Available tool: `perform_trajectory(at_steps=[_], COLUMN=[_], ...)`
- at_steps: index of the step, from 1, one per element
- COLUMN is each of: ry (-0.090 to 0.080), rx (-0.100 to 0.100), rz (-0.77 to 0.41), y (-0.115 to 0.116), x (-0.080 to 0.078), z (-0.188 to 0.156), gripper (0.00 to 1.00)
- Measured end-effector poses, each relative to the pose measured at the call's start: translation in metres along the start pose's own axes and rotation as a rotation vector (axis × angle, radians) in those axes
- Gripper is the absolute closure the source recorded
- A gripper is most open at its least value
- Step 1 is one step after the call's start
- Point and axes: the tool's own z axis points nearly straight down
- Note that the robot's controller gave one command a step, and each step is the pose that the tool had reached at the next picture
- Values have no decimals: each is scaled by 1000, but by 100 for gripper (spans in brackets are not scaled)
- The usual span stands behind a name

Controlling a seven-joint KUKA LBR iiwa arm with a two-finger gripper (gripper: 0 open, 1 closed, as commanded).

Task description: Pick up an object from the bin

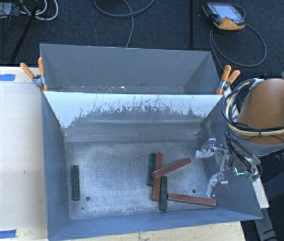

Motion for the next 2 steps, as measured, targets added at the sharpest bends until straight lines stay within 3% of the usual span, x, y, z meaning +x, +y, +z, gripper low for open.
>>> perform_trajectory(at_steps=[1,2], ry=[-7,-14], rx=[1,1], rz=[-3,51], y=[0,22], x=[-2,-32], z=[-3,58], gripper=[0,0])
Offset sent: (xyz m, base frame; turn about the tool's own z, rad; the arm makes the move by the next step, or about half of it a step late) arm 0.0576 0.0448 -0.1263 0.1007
